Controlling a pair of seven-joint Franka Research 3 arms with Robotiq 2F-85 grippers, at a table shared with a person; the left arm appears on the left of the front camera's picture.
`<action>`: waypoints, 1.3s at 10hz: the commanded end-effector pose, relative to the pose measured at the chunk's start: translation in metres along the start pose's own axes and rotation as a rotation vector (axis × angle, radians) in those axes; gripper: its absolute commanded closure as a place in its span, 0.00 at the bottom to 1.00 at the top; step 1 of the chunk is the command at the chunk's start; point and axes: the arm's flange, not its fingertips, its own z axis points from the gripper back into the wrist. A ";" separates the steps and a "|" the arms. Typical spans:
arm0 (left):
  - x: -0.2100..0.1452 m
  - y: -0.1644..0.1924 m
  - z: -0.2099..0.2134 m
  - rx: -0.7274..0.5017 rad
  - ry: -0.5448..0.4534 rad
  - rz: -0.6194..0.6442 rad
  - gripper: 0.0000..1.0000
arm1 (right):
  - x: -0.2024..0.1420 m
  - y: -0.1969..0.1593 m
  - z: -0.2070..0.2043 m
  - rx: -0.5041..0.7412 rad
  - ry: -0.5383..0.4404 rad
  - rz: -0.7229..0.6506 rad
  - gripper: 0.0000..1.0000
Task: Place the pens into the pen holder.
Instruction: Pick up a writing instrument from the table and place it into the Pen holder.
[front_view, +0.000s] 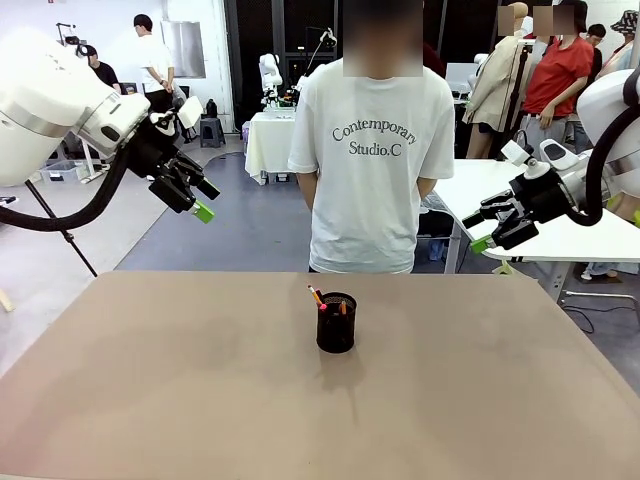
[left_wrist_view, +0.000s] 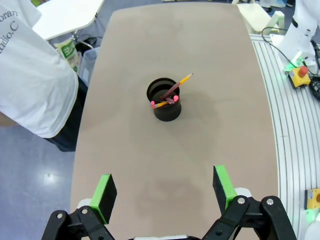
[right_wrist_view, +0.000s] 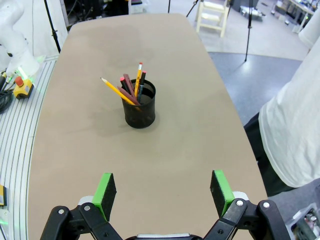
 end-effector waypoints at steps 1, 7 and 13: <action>0.001 0.000 0.002 0.004 0.015 0.012 0.00 | 0.003 0.000 0.000 -0.004 0.015 -0.011 0.00; 0.001 0.000 0.002 0.004 0.015 0.012 0.00 | 0.003 0.000 0.000 -0.004 0.015 -0.011 0.00; 0.001 0.000 0.002 0.004 0.015 0.012 0.00 | 0.003 0.000 0.000 -0.004 0.015 -0.011 0.00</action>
